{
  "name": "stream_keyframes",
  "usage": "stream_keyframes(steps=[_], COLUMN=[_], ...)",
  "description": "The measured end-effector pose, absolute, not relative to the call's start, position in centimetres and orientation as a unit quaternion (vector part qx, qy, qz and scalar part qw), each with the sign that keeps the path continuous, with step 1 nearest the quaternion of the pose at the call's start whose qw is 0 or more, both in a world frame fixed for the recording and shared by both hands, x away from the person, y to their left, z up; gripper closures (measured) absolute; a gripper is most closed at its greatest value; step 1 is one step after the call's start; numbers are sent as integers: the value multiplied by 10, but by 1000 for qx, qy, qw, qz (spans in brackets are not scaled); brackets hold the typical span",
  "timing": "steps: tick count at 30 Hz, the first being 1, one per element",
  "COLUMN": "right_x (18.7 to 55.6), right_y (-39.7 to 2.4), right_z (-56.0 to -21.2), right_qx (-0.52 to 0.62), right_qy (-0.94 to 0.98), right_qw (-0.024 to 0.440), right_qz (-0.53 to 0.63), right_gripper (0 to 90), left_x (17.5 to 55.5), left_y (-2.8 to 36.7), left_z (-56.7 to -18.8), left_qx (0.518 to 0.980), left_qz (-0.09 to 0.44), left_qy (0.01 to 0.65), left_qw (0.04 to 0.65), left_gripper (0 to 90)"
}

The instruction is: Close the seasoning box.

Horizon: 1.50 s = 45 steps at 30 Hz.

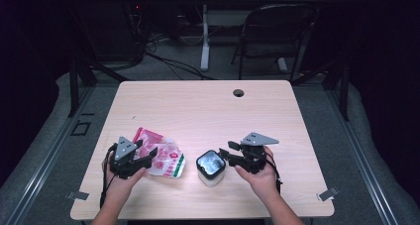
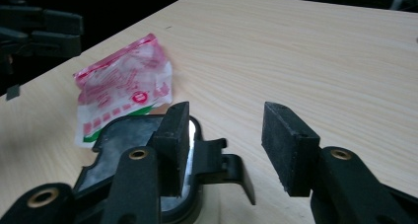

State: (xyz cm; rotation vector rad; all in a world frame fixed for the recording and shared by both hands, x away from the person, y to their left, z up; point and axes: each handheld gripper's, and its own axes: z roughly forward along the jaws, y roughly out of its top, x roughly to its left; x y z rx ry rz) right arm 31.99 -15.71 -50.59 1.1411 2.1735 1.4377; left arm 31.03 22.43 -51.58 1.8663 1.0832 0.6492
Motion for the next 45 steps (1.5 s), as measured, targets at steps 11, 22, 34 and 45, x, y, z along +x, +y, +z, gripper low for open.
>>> stream_keyframes(steps=[11, 22, 34, 45], right_x=[325, 328, 334, 341], right_y=[-181, -206, -221, -231], right_z=[-503, -507, -526, -545], right_qx=[436, 466, 502, 535], right_qy=[733, 718, 710, 705], right_qw=[166, 184, 192, 168], right_qz=[495, 484, 455, 433], right_gripper=[498, 492, 480, 454], left_x=[316, 326, 334, 342], left_y=[230, 237, 245, 259], left_z=[-513, -517, -524, -537], left_qx=[740, 734, 730, 722], left_qz=[262, 259, 253, 245], left_qy=[441, 455, 472, 500], left_qw=[436, 431, 424, 410], left_gripper=[373, 373, 374, 383])
